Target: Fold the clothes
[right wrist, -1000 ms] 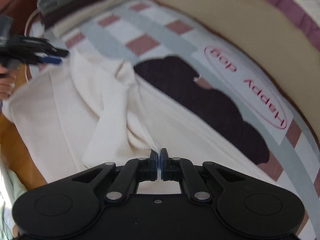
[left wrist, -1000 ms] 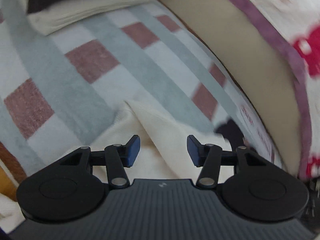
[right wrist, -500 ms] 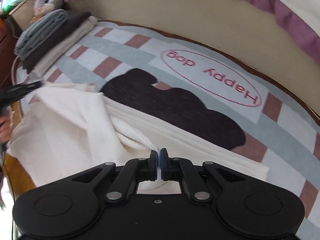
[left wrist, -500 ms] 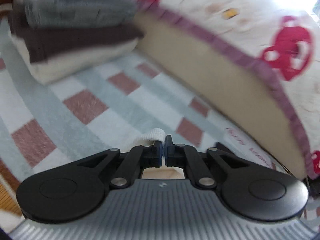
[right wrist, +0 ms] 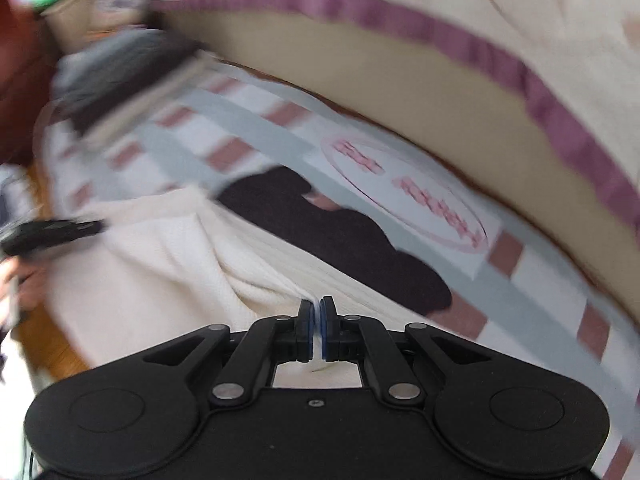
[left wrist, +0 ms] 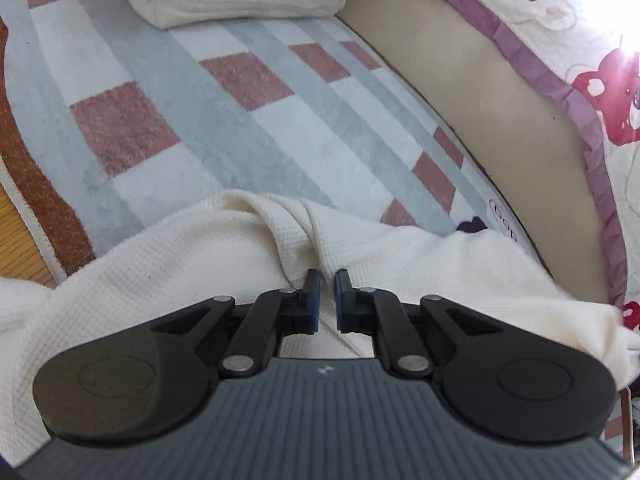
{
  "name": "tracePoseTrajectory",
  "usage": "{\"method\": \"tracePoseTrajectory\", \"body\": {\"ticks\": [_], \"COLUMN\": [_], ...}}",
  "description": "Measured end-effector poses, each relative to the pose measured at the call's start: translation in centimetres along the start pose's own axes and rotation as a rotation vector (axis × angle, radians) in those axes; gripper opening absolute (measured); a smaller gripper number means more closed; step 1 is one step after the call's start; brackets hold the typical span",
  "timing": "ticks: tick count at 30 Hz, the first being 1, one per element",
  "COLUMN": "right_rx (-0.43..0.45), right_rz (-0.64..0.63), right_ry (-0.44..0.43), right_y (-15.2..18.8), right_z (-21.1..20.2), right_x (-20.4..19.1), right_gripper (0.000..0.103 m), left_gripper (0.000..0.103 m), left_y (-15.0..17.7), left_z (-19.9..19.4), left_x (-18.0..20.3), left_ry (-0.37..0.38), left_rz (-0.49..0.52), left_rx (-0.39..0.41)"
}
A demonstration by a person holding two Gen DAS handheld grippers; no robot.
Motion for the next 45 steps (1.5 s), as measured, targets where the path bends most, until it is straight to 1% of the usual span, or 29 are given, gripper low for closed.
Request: {"method": "tracePoseTrajectory", "body": {"ticks": [1,3,6,7,8,10,11,13,14,15,16,17,18,19,22,24,27,28,29,30,34,35,36,37,39,40,41,42,45], "right_rx": [-0.03,-0.07,-0.048,-0.011,0.048,0.178,0.231,0.307,0.321,0.312,0.294,0.29,0.297,0.306,0.333,0.346,0.366,0.372,0.378,0.384,0.409,0.434,0.474,0.488,0.482,0.452,0.402,0.356,0.315], "right_rz": [-0.037,-0.054,0.125,0.204,0.271,0.377,0.417,0.461,0.464,0.452,0.439,0.431,0.427,0.426,0.416,0.376,0.316,0.295,0.275,0.255,0.173,0.174,0.19,0.211,0.259,0.315,0.393,0.464,0.641], "right_ry": [0.006,0.09,0.281,0.308,0.279,0.163,0.084,-0.044,-0.07,-0.051,0.001,0.061,0.118,0.135,0.039,0.001,-0.056,-0.075,-0.094,-0.113,-0.188,-0.244,-0.328,-0.347,-0.291,-0.22,-0.118,-0.066,-0.117], "right_y": [0.5,1.4,4.1,5.5,7.3,10.9,12.5,15.0,15.7,15.9,15.9,15.7,15.5,15.2,14.5,14.3,13.9,13.8,13.7,13.5,13.1,13.0,12.8,12.3,11.0,10.3,9.5,9.0,9.5], "right_z": [0.0,1.7,4.9,5.5,5.5,5.3,5.2,5.7,6.2,6.8,7.5,8.1,8.5,8.8,9.1,8.5,7.7,7.4,7.1,6.8,5.6,4.8,3.7,3.3,3.8,5.0,6.9,8.8,11.9], "right_x": [0.1,0.9,3.1,3.6,3.6,2.7,2.1,0.7,0.1,-0.4,-0.6,-0.5,-0.3,-0.2,0.1,-0.3,-1.0,-1.2,-1.4,-1.6,-2.5,-2.4,-2.0,-1.5,-0.2,0.7,1.7,2.7,4.7], "right_gripper": [0.005,0.006,0.013,0.013,0.013,0.014,0.029,0.047,0.05,0.053,0.062,0.064,0.064,0.065,0.068,0.068,0.066,0.049,0.015,0.009,0.009,0.009,0.009,0.009,0.009,0.01,0.016,0.016,0.021], "left_gripper": [0.007,0.007,0.008,0.011,0.012,0.021,0.023,0.028,0.03,0.035,0.047,0.053,0.056,0.056,0.056,0.056,0.056,0.056,0.056,0.056,0.053,0.052,0.048,0.04,0.032,0.027,0.027,0.026,0.026], "left_y": [0.0,0.0,0.1,0.2,0.5,1.0,1.2,1.8,2.1,2.5,3.1,3.7,4.3,4.9,5.6,6.4,8.6,9.1,9.6,9.8,9.8,9.4,9.4,9.3,9.1,9.1,9.2,9.3,9.5], "left_z": [0.1,0.2,-0.4,-0.9,-1.7,-3.2,-4.0,-5.3,-5.6,-5.5,-5.1,-4.5,-3.4,-2.3,1.4,2.9,3.6,3.7,3.9,3.9,3.9,3.7,3.7,3.9,5.1,5.8,6.1,6.0,5.6], "left_x": [-0.2,-0.3,-0.1,0.1,0.4,1.0,1.4,3.1,4.2,5.4,6.9,8.3,9.4,10.5,11.7,12.3,14.3,14.8,15.2,15.4,15.6,15.6,15.6,15.7,15.6,15.5,15.3,15.2,14.8], "left_ry": [0.007,0.022,0.029,0.027,0.028,0.033,0.048,0.095,0.126,0.16,0.182,0.199,0.194,0.192,0.239,0.246,0.145,0.122,0.102,0.099,0.149,0.17,0.192,0.198,0.121,0.096,0.1,0.106,0.099], "left_rz": [-0.005,-0.01,0.049,0.076,0.1,0.146,0.169,0.239,0.284,0.346,0.434,0.514,0.563,0.599,0.496,0.487,0.641,0.676,0.704,0.702,0.639,0.613,0.591,0.575,0.536,0.51,0.486,0.469,0.437], "left_rx": [-0.001,-0.003,-0.006,-0.006,-0.004,0.002,0.01,0.032,0.04,0.041,0.037,0.028,0.001,-0.031,-0.203,-0.284,-0.326,-0.324,-0.323,-0.325,-0.312,-0.302,-0.288,-0.275,-0.266,-0.27,-0.256,-0.232,-0.212]}}
Point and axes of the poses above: each gripper's, at about its wrist camera, not at the fingertips, and z roughly the way its jaws point, x to its right, y to its underside, the point moved 3 cm from there along z, roughly the way its jaws point, and after that the axes turned 13 degrees about -x, right-handed, at the moved point
